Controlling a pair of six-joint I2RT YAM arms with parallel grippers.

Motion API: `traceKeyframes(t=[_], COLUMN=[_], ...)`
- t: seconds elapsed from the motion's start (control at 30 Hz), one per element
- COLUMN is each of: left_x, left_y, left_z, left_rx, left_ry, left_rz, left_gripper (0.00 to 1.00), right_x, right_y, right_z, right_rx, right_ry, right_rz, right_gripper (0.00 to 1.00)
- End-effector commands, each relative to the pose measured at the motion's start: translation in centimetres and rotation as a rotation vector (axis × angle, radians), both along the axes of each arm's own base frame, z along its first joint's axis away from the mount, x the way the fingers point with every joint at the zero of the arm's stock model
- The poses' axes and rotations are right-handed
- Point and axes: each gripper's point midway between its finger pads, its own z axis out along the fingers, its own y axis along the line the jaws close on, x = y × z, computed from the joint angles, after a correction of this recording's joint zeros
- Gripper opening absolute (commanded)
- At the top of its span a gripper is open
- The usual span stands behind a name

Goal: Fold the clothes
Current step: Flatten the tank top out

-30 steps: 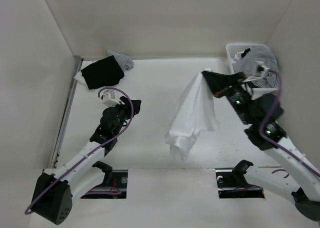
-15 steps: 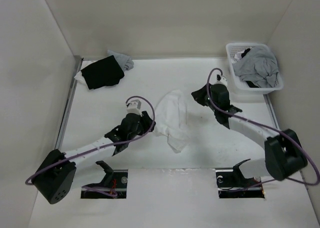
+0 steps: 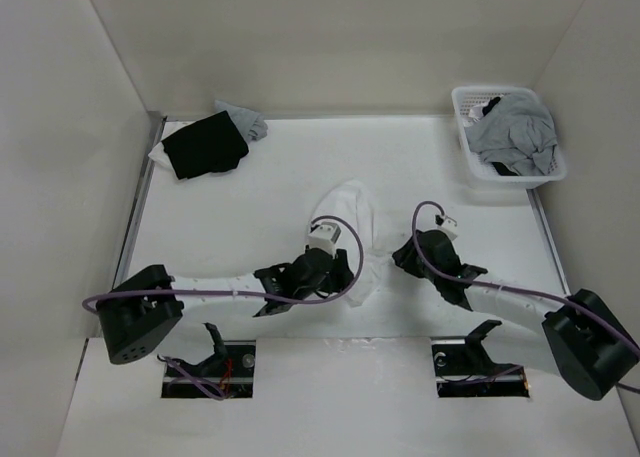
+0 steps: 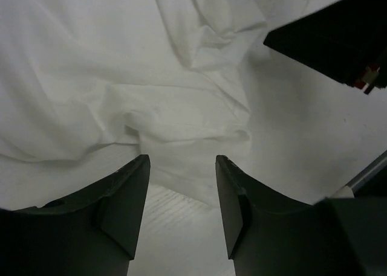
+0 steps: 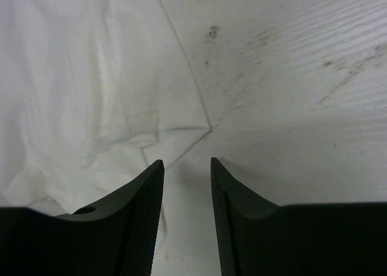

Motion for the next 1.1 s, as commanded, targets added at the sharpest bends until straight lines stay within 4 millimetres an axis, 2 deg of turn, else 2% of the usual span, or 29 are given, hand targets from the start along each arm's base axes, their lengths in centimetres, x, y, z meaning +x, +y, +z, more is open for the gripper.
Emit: traceKeyframes(t=[0.0, 0.13, 0.23, 0.27, 0.33, 0.4, 0.43, 0.5, 0.63, 0.67, 0.7, 0.77, 0.87, 0.93, 0.97, 1.03, 1.07], left_x=[0.2, 0.0, -0.2, -0.3, 0.0, 1.2, 1.7, 3.1, 5.1, 5.4, 5.6, 5.6, 5.4, 5.0, 4.9, 4.4, 4.0], left_y=[-1.8, -3.7, -4.3, -4.3, -3.6, -1.3, 0.0, 3.2, 10.7, 12.4, 14.6, 16.3, 18.0, 18.8, 18.9, 17.9, 16.4], left_z=[0.5, -0.2, -1.6, -2.1, -2.8, -2.5, -2.2, -1.1, 0.7, 0.9, 1.1, 1.2, 0.3, -0.8, -1.0, -1.0, -0.6], left_rx=[-0.013, 0.016, 0.069, 0.086, 0.109, 0.097, 0.078, 0.024, -0.084, -0.108, -0.143, -0.184, -0.209, -0.204, -0.202, -0.209, -0.204], left_ry=[-0.010, 0.004, 0.021, 0.030, 0.039, 0.040, 0.040, 0.028, -0.002, -0.002, 0.000, 0.002, 0.035, 0.084, 0.096, 0.105, 0.104], left_rz=[0.032, -0.004, -0.021, -0.025, -0.011, 0.063, 0.103, 0.202, 0.400, 0.446, 0.507, 0.542, 0.581, 0.596, 0.592, 0.546, 0.486], left_gripper=[0.47, 0.51, 0.48, 0.44, 0.20, 0.06, 0.05, 0.03, 0.01, 0.01, 0.07, 0.16, 0.29, 0.30, 0.28, 0.25, 0.25], right_x=[3.2, 4.4, 5.0, 5.2, 5.5, 5.7, 5.7, 5.4, 3.3, 2.6, 1.6, 0.2, -2.3, -4.3, -4.7, -5.1, -4.9], right_y=[-0.3, 0.0, 0.3, 0.4, 0.6, 0.9, 0.8, 0.7, 0.9, 0.9, 0.9, 1.1, 1.9, 2.4, 2.3, 1.6, 1.0], right_z=[2.1, 1.8, 1.3, 1.1, 1.3, 2.4, 2.9, 4.3, 6.5, 6.9, 7.2, 6.8, 5.3, 3.7, 3.2, 2.2, 2.1], right_rx=[0.024, 0.026, 0.023, 0.024, 0.035, 0.058, 0.066, 0.085, 0.102, 0.108, 0.115, 0.119, 0.131, 0.131, 0.126, 0.119, 0.117], right_ry=[-0.073, -0.070, -0.059, -0.053, -0.066, -0.098, -0.113, -0.143, -0.159, -0.164, -0.162, -0.132, -0.057, 0.007, 0.022, 0.035, 0.016], right_rz=[-0.078, -0.085, -0.086, -0.090, -0.091, -0.090, -0.092, -0.085, -0.041, -0.029, -0.010, 0.021, 0.084, 0.115, 0.112, 0.072, 0.040], right_gripper=[0.42, 0.41, 0.37, 0.31, 0.17, 0.07, 0.05, 0.03, 0.03, 0.03, 0.03, 0.03, 0.04, 0.07, 0.08, 0.16, 0.20])
